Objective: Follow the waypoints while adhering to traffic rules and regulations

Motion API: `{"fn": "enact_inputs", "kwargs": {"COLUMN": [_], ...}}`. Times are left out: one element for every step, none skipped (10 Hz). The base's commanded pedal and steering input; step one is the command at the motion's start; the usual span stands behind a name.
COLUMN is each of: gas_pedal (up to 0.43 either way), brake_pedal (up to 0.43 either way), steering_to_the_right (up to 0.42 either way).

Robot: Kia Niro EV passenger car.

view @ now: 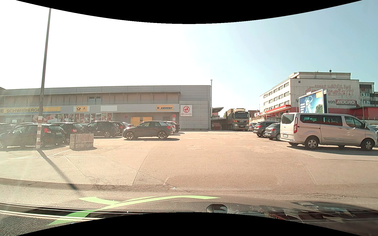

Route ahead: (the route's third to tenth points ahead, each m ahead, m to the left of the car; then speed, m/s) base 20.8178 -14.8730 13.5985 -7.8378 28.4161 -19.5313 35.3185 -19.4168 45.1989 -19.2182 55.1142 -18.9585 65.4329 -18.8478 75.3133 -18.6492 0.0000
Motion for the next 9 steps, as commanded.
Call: {"fn": "enact_inputs", "kwargs": {"gas_pedal": [0.0, 0.0, 0.0, 0.0, 0.0, 0.0, 0.0, 0.0, 0.0], "brake_pedal": [0.421, 0.421, 0.421, 0.421, 0.421, 0.421, 0.421, 0.421, 0.421], "steering_to_the_right": [-0.056, -0.056, -0.055, -0.055, -0.055, -0.055, -0.055, -0.056, -0.055]}}
